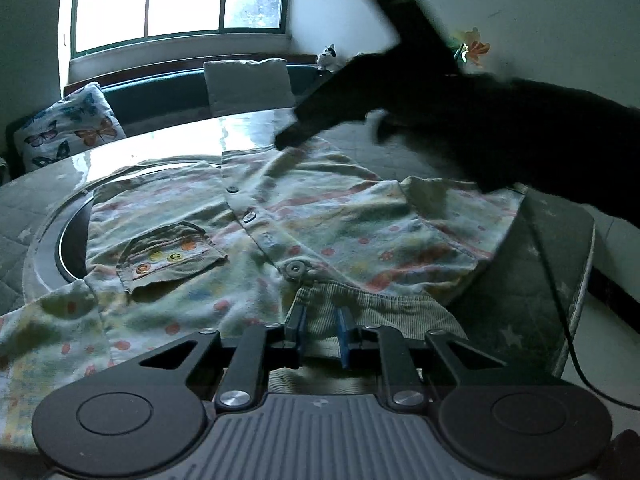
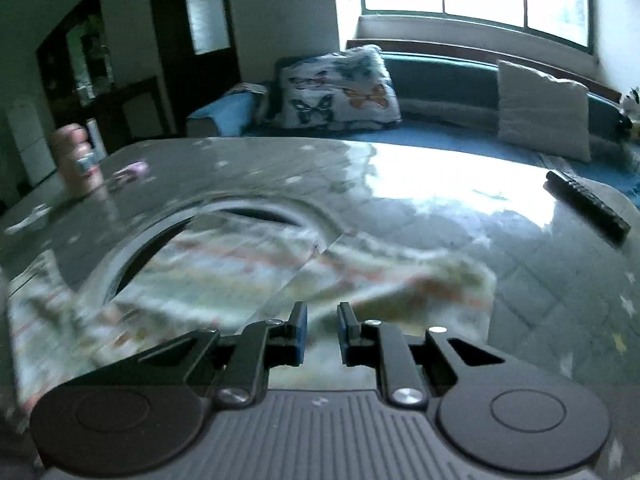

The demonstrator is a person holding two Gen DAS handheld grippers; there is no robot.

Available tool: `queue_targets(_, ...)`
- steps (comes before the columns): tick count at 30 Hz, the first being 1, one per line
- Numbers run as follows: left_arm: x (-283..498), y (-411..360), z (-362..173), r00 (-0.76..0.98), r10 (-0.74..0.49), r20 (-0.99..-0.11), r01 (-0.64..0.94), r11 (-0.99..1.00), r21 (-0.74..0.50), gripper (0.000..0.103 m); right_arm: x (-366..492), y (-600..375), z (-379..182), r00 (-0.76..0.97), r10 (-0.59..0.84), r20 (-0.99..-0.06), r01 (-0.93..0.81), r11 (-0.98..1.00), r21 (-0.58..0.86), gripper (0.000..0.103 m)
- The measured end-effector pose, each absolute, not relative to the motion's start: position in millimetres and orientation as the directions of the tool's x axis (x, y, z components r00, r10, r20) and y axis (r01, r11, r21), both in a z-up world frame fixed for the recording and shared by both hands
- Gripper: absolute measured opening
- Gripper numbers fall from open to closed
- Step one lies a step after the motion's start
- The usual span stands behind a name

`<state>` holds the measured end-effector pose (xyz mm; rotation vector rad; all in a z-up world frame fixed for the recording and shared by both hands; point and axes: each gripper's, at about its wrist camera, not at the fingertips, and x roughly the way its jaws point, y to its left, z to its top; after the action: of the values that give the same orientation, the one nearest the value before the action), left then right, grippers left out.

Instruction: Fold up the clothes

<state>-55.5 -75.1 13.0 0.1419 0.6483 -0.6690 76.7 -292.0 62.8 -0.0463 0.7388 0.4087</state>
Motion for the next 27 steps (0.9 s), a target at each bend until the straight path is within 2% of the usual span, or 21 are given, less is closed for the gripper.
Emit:
queue_targets(4,-53.7,-73.6,12.9,0.589,-0.543,-0.599,0.621,0.778,-0.094,0.018,134.7,-283.3,45.7,0.654,0.303,-0.693,-0.327,0.939,0.102,0.016)
queue_targets(11,-52.2,-73.1,12.4,0.578,-0.558,-0.595,0.631,0.768,-0.107,0.018,186.5,-271.0,23.6,0.658,0.235,-0.715,-0.29,0.956,0.046,0.017)
queue_targets(21,-52.3,-71.9,11.5,0.574,-0.57,-0.587,0.634,0.763,-0.121,0.018,189.1,-263.2,23.2,0.657,0.236,-0.716,-0.315,0.949,0.024,0.02)
queue_targets(24,-52.2,-71.8,11.6,0.573,-0.572,-0.586,0.636,0.762,-0.122,0.018,185.7,-258.2,22.7,0.66,0.232,-0.715,-0.336,0.942,-0.005,0.024)
queue_targets(27,-51.9,-71.3,11.3,0.573,-0.573,-0.586,0.637,0.762,-0.122,0.018,181.7,-251.5,19.6,0.677,0.211,-0.705,-0.347,0.936,-0.054,0.023)
